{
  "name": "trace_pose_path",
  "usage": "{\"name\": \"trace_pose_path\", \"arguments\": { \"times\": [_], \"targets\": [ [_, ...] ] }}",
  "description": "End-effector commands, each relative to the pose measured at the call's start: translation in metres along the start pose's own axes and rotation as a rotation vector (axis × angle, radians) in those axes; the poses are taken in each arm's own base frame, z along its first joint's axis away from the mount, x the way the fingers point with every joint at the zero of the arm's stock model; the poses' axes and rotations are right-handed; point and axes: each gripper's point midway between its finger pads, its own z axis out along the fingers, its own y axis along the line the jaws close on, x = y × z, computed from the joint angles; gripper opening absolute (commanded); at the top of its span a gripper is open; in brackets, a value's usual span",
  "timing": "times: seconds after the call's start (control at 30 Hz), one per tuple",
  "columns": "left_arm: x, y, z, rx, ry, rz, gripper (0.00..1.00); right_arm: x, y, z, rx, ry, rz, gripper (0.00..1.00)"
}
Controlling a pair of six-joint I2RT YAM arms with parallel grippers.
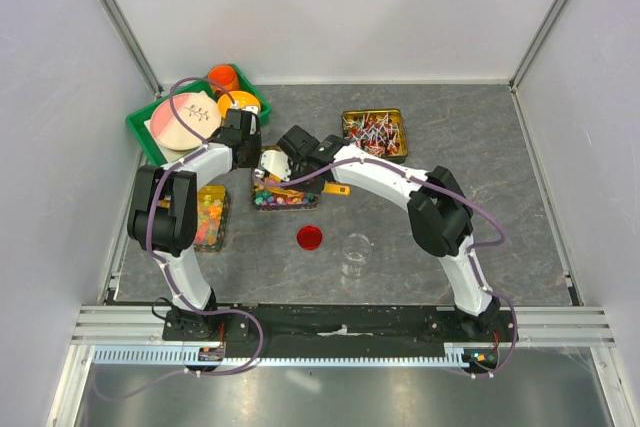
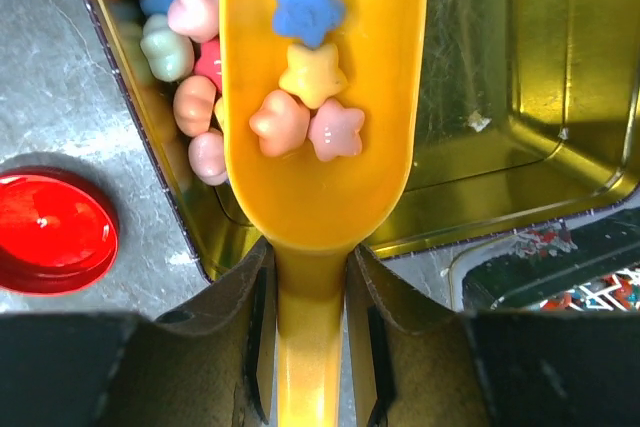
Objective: Pack the candies
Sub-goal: Scoop the fake candies from the storage box.
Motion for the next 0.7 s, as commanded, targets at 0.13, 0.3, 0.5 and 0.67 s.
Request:
{"name": "trace_pose_path", "arguments": {
  "times": [0.13,0.3,0.5,0.67],
  "targets": [
    [-0.031,-0.008,-0.003,0.028,-0.084,0.006,0.02,0.001,-0.026,-0.057,0.049,-0.083,0.059,0.00],
    [-0.032,-0.007,-0.002,0.025,-0.086,0.006,0.01,0.009,-0.030,-0.088,0.048,-0.106,0.046,0.00],
    [-0.032,-0.006,-0.002,0.019,-0.085,0.012,0.01,0.030,-0.031,-0.134,0.042,-0.110,0.040,0.00],
    [-0.031,-0.005,0.000,0.016,-0.077,0.023,0.01,0.054,-0.024,-0.176,0.040,-0.106,0.014,0.00]
  ]
}}
